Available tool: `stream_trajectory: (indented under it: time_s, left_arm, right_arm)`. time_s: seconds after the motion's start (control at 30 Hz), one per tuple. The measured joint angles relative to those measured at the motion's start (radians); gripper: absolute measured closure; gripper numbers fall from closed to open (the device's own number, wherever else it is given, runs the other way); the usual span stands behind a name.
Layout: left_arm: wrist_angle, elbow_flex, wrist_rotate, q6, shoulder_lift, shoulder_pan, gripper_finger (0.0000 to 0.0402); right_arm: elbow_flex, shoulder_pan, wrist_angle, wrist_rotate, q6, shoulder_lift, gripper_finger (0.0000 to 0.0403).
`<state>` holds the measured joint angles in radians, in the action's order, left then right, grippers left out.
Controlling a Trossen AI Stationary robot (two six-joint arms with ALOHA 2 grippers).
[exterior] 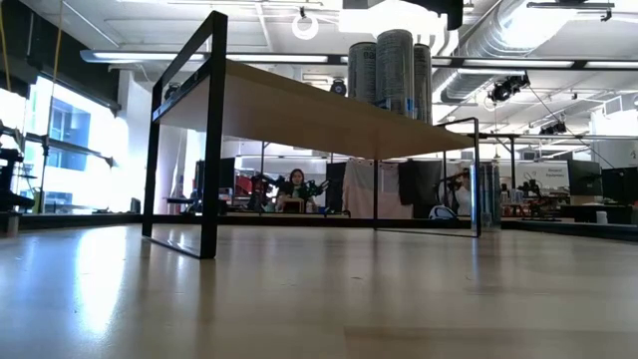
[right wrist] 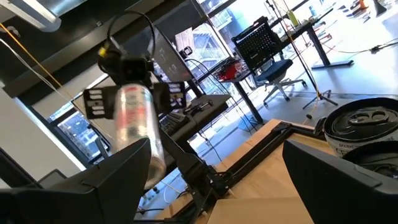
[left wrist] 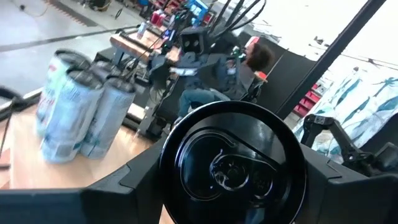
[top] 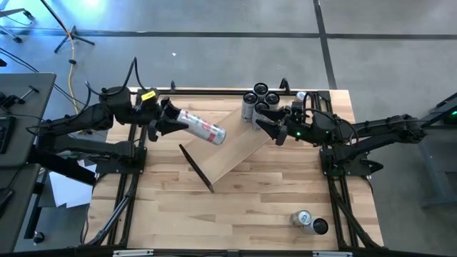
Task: Place canned beverage on shelf
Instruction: Put the top white-pink soda can on the shelf
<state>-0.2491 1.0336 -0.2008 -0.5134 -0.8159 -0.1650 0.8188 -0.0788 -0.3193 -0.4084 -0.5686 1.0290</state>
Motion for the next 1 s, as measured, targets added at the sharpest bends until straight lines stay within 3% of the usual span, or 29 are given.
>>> stream_trajectory:
  time_s: [0.13,0.4,0.53,0.67,1.0]
  left_arm:
    - [-0.061,0.118,-0.002,0.06,-0.076,0.03,0.0178]
    - [-0.403,0.479,0.061,0.305,-0.331,0.109,0.0178]
    - [-0.525,0.598,0.101,0.384,-0.414,0.128,0.0178]
    - [-0.587,0.658,0.125,0.404,-0.449,0.134,0.0178]
    - [-0.614,0.663,0.124,0.395,-0.434,0.134,0.0178]
  right_arm:
    - [0.0,0.0,0.0,0.0,0.0,0.0,0.0052]
    - [0.0,0.0,0.001,0.0,0.008,0.0,0.0052]
    - [0.0,0.0,0.001,0.0,0.008,0.0,0.0052]
    - [0.0,0.0,0.001,0.0,0.008,0.0,0.0052]
    - [0.0,0.0,0.001,0.0,0.008,0.0,0.0052]
